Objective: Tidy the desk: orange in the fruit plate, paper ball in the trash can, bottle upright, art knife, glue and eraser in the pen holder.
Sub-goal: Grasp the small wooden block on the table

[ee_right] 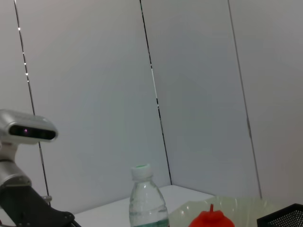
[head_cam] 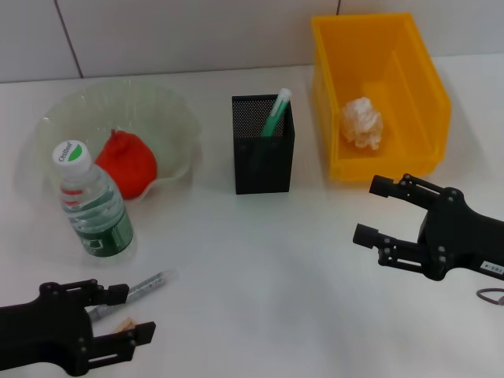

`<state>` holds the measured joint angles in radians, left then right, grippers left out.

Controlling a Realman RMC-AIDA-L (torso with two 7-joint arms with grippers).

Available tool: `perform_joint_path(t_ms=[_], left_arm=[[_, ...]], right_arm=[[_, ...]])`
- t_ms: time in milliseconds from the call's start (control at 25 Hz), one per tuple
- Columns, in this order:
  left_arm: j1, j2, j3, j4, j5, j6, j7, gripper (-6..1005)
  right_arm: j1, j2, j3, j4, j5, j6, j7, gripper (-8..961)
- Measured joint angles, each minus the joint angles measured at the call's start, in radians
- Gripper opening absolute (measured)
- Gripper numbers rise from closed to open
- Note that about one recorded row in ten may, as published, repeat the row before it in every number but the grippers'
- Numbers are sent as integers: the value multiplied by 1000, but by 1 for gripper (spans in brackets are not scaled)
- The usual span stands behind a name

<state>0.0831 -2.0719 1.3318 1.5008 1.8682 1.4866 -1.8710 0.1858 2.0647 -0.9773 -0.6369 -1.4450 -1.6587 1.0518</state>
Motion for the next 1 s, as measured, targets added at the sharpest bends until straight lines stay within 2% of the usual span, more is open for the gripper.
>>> perform_joint_path(t_ms=[200, 320, 640, 680, 880, 1000], left_arm=[[29, 0, 173, 229, 243, -91, -279, 678], [19, 1, 248, 303, 372, -108, -400, 677], [-78, 3, 269, 324, 474, -14, -599, 722], [-98, 3, 290, 329, 536, -3, -645, 737], [-115, 1, 339, 340, 633, 2, -690, 809], [-135, 0, 358, 341, 665, 8, -732, 808]], right_arm=[[-3, -17, 1, 19, -1, -1, -5, 802], [1, -27, 1, 40, -2, 0, -8, 802], [4, -35, 3, 58, -2, 13, -18, 802], [5, -35, 3, 58, -2, 13, -18, 802], [6, -35, 13, 60, -2, 15, -18, 802], [7, -35, 14, 62, -2, 15, -15, 802]])
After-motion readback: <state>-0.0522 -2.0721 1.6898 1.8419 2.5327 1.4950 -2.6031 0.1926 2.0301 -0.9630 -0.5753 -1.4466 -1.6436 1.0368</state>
